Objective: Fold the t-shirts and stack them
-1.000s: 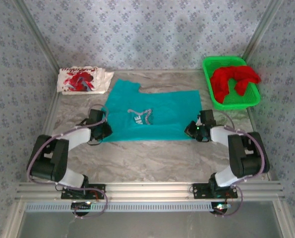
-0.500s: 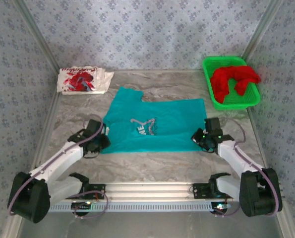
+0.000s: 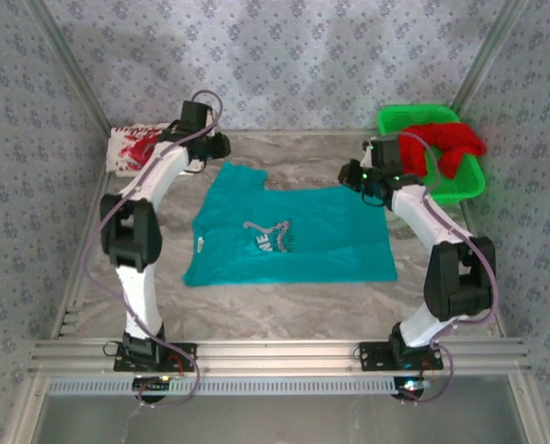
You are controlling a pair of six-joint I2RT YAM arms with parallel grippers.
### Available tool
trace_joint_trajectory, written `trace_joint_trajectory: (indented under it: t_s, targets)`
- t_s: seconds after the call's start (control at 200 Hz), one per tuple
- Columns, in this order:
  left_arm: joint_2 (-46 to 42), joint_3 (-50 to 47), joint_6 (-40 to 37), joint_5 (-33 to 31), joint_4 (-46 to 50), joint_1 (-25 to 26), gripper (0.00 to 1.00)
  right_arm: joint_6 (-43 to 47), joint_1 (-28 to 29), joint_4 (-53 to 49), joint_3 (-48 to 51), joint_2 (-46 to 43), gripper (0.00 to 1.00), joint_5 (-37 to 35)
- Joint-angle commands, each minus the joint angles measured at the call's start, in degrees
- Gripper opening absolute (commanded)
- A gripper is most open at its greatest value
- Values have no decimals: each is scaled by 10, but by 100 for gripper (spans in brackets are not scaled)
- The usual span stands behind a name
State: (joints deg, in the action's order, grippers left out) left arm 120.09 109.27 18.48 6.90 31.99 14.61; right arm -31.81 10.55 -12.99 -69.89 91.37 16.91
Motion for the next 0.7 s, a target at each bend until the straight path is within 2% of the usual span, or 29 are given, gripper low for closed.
trace_joint_trajectory:
  t_s: [0.0, 0.115, 0.235, 0.365, 0.695]
  targets:
    - [75, 97, -46, 11, 98, -5, 34, 36, 5, -2, -21, 9, 9, -5]
    - [142, 181, -48, 6, 126, -6, 37, 38, -25, 4, -4, 21, 22, -4]
    - [200, 256, -43, 2, 148, -9, 40, 40, -58, 9, 6, 31, 43, 22]
    - [260, 339, -33, -8, 182, -9, 40, 45, -63, 34, 40, 16, 45, 30]
    - [319, 378, -13, -26, 180, -12, 43, 47, -61, 50, 86, 0, 48, 44]
